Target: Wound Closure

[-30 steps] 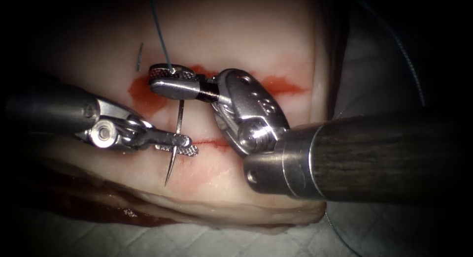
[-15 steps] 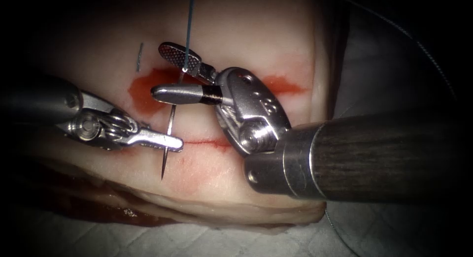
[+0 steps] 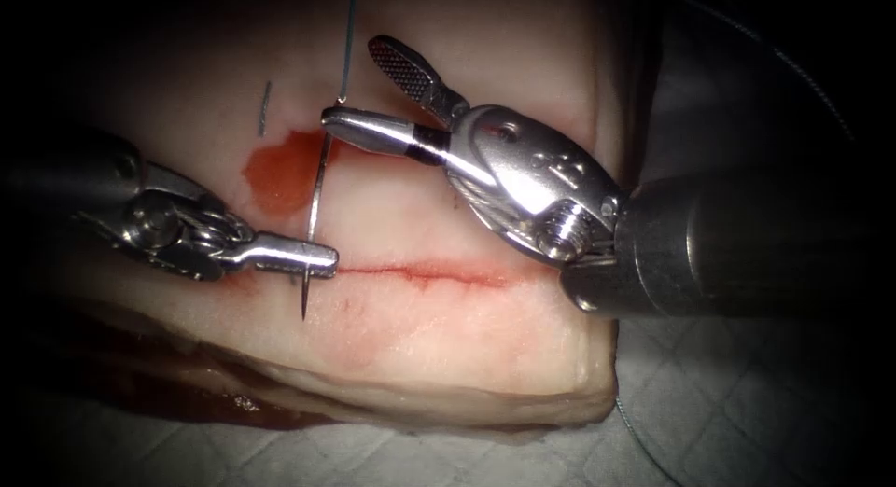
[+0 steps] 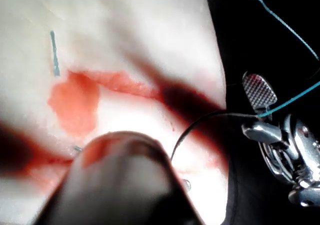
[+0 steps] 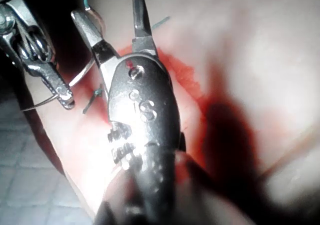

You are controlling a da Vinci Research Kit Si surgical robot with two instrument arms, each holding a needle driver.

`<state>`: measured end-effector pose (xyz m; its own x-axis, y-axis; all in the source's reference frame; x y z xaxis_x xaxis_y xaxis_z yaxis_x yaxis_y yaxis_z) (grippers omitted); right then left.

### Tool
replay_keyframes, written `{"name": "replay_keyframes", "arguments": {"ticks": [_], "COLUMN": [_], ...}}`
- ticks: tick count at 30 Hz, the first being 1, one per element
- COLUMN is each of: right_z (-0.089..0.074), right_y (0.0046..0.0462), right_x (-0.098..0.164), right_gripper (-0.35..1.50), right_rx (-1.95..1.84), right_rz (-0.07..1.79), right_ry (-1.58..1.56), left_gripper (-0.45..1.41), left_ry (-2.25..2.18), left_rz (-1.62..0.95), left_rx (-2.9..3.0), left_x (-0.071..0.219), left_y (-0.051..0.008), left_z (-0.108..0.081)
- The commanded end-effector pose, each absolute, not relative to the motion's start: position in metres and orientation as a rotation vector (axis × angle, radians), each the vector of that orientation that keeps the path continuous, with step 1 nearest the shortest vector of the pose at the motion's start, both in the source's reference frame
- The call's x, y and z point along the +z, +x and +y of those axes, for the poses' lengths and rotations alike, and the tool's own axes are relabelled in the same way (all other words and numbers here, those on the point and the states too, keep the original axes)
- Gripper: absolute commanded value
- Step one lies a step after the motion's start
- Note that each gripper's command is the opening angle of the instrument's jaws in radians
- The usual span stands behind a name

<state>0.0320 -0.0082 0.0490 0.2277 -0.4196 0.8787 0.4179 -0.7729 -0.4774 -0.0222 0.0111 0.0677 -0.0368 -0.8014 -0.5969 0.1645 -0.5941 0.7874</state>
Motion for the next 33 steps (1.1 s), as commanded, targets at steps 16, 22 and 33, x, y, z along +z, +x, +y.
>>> {"name": "replay_keyframes", "arguments": {"ticks": [16,22,33], "right_z": [-0.0098,-0.0097,-0.01], "right_y": [0.0333,0.0334,0.0334], "right_x": [0.0516,0.0516,0.0515], "right_gripper": [-0.08,-0.23,-0.18], "right_rx": [-1.694,-1.698,-1.7], "right_rz": [0.041,0.056,0.065], "right_ry": [-1.861,-1.875,-1.885], "left_gripper": [-0.45,-0.45,-0.45], "left_ry": [1.566,1.575,1.548], "left_rz": [-0.643,-0.613,-0.547], "left_rx": [-1.663,-1.637,-1.61], "left_x": [0.0678,0.0676,0.0675], "left_y": [-0.0234,-0.0236,-0.0235], "left_z": [0.0106,0.0103,0.0101]}}
